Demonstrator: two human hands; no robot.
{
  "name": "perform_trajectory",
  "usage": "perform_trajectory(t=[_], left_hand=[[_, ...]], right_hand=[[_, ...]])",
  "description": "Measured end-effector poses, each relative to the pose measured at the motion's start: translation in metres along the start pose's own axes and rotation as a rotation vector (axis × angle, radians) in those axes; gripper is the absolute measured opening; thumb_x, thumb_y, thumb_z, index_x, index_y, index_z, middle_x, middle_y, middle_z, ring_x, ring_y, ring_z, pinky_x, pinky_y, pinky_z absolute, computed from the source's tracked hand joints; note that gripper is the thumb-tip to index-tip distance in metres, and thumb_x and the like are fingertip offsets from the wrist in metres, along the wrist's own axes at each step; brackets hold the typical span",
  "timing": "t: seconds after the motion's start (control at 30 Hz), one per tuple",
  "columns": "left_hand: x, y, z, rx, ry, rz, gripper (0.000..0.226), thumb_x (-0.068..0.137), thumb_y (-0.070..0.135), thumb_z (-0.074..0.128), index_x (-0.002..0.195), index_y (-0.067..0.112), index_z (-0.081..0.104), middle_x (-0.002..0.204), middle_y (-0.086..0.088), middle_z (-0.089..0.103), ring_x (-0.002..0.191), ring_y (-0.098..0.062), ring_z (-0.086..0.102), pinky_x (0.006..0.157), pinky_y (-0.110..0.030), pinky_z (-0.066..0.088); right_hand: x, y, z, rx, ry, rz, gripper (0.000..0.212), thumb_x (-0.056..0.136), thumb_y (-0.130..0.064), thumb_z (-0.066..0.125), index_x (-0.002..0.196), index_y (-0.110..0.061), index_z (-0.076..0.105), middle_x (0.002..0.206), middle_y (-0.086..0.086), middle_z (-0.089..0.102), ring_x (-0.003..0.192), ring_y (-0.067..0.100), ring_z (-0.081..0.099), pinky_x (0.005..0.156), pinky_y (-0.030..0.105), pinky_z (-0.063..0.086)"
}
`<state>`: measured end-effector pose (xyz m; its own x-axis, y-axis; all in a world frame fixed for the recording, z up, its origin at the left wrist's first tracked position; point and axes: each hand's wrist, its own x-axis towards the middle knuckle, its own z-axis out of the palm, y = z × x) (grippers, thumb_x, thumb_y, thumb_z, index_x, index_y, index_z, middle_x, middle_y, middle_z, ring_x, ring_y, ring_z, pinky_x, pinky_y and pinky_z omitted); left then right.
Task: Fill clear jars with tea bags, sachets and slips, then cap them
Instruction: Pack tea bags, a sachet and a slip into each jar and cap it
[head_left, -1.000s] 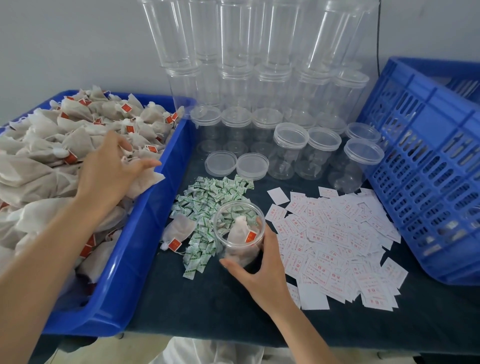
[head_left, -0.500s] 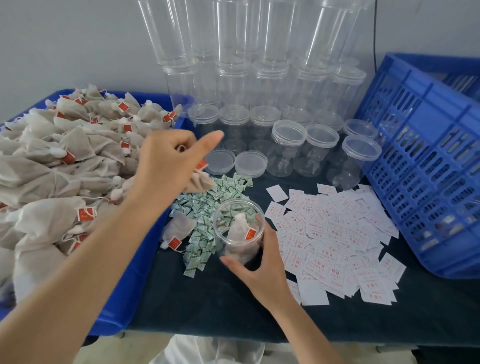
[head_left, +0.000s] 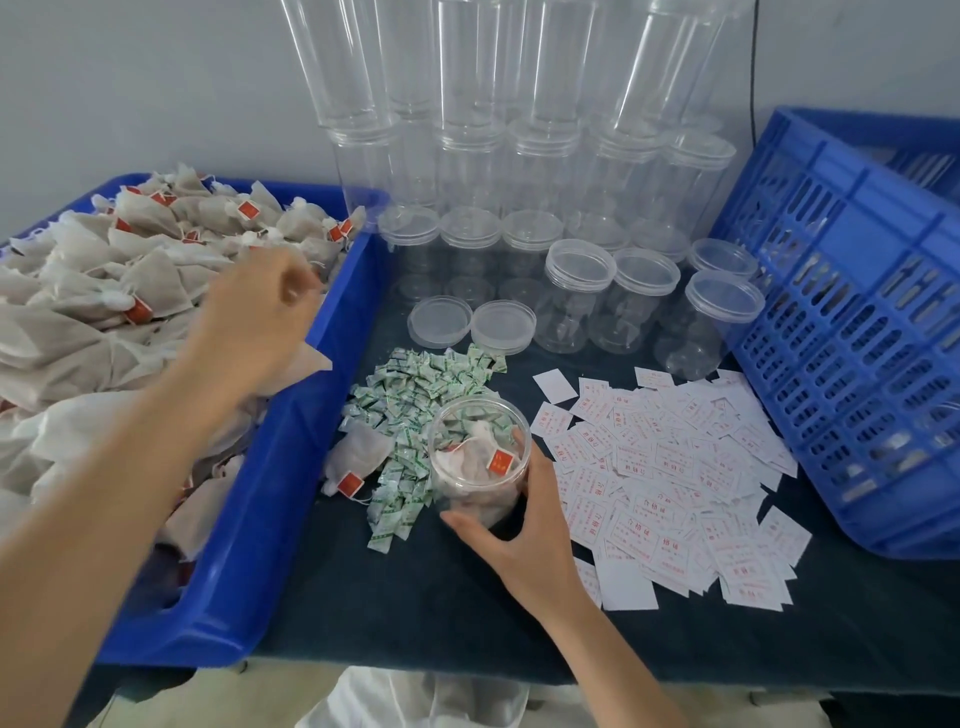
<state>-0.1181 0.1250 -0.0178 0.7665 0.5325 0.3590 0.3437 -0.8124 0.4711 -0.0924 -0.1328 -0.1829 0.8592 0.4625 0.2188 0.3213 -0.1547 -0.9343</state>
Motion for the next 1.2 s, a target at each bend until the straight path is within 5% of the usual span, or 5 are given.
perform_trajectory(t=[0.13,0.4,0.87,1.0,1.2], left_hand=[[0.007,-0.051,-0.015,0.450,-0.309,-0.057,0.016,0.088,0.010,0.058,0.093,-0.001,0.069,0.098,-0.021,0.062,0.094,-0.037,0.056,0.083,-0.048,0.047],[-0.021,-0.081,-0.024,0.062,-0.603,-0.006,0.046,0.074,0.058,0.049,0.109,0.030,0.058,0.103,0.007,0.059,0.095,-0.011,0.053,0.088,-0.036,0.042],[-0.032,-0.010,-0.019,-0.183,0.122,0.050,0.016,0.097,0.033,0.050,0.097,0.017,0.051,0.089,-0.008,0.061,0.076,-0.026,0.061,0.067,-0.045,0.054],[-0.049,0.047,-0.015,-0.446,-0.108,0.140,0.004,0.090,0.027,0.060,0.089,0.028,0.056,0.082,0.008,0.064,0.065,-0.002,0.065,0.049,-0.009,0.046],[-0.079,0.079,0.039,-0.208,-0.336,0.229,0.030,0.084,0.048,0.065,0.105,0.027,0.059,0.102,0.017,0.060,0.094,0.004,0.053,0.083,-0.017,0.045]], right_hand=[[0.000,0.000,0.000,-0.008,-0.001,-0.004,0.092,0.070,-0.055,0.083,0.139,-0.065,0.023,0.135,-0.031,0.042,0.131,-0.005,0.042,0.099,0.004,0.034],[0.000,0.000,0.000,-0.020,-0.002,-0.011,0.092,0.071,-0.055,0.083,0.139,-0.065,0.022,0.135,-0.032,0.041,0.132,-0.006,0.042,0.099,0.003,0.033],[-0.001,-0.001,0.000,0.000,-0.007,0.005,0.091,0.070,-0.057,0.082,0.138,-0.066,0.022,0.137,-0.029,0.041,0.133,-0.004,0.042,0.099,0.003,0.035],[-0.001,0.002,-0.001,0.006,-0.014,0.009,0.091,0.071,-0.057,0.082,0.140,-0.064,0.023,0.137,-0.028,0.042,0.133,-0.003,0.042,0.100,0.004,0.035],[-0.002,0.002,-0.001,0.004,-0.027,0.065,0.093,0.067,-0.067,0.080,0.143,-0.051,0.028,0.135,-0.024,0.044,0.130,0.000,0.045,0.098,0.007,0.037]])
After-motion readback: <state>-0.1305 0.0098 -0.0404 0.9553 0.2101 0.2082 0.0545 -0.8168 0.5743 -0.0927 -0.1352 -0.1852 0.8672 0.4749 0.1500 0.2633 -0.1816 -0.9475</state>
